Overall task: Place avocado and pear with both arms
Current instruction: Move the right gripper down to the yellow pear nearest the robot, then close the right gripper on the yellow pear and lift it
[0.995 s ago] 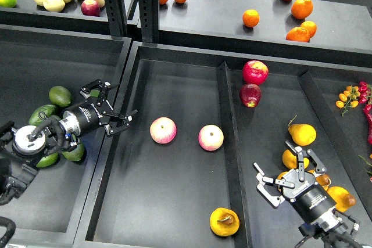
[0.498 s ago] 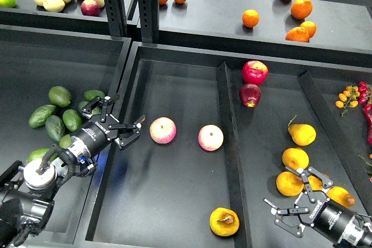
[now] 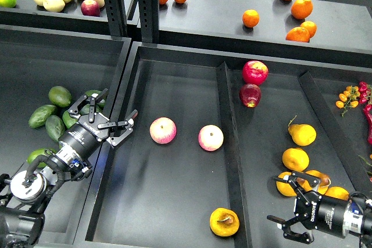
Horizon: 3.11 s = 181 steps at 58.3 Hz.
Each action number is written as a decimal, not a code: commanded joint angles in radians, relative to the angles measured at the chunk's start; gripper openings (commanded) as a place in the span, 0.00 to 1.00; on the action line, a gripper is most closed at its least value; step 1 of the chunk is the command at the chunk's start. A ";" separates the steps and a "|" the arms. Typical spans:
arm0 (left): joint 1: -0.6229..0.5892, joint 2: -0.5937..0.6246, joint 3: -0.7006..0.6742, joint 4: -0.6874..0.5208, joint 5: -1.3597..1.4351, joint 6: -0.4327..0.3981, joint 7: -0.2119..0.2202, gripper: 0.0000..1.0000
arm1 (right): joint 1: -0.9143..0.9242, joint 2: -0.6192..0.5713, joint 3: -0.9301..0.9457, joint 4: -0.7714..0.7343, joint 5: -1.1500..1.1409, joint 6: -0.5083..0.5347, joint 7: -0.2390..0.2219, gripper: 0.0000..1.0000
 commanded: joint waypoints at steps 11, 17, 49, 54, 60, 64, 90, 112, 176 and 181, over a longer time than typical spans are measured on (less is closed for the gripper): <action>0.028 0.000 -0.004 -0.001 0.000 0.000 0.000 0.98 | 0.095 0.061 -0.116 -0.057 -0.006 0.000 0.000 1.00; 0.031 0.000 -0.004 0.000 0.000 0.000 0.000 0.99 | 0.122 0.087 -0.167 -0.080 -0.011 0.000 0.000 1.00; 0.034 0.000 -0.002 -0.003 0.000 0.000 0.000 0.99 | 0.157 0.168 -0.259 -0.184 -0.028 0.000 0.000 0.97; 0.035 0.000 -0.002 -0.003 0.000 0.000 0.000 0.99 | 0.159 0.188 -0.259 -0.206 -0.028 0.000 0.000 0.95; 0.036 0.000 -0.002 -0.003 0.000 0.000 0.000 0.99 | 0.159 0.218 -0.259 -0.235 -0.028 0.000 0.000 0.94; 0.039 0.000 -0.004 -0.003 0.000 0.000 0.000 0.99 | 0.161 0.233 -0.259 -0.252 -0.028 0.000 0.000 0.92; 0.051 0.000 -0.002 -0.005 0.000 0.000 0.000 0.99 | 0.174 0.291 -0.256 -0.321 -0.026 0.000 0.000 0.83; 0.053 0.000 -0.002 -0.005 0.000 0.000 0.000 0.99 | 0.171 0.320 -0.254 -0.365 -0.025 0.000 0.000 0.69; 0.062 0.000 -0.002 -0.005 0.000 0.000 0.000 0.99 | 0.174 0.336 -0.239 -0.330 0.011 0.000 0.000 0.23; 0.064 0.000 -0.002 -0.005 0.000 0.000 0.000 0.99 | 0.177 0.334 -0.237 -0.318 0.020 0.000 0.000 0.22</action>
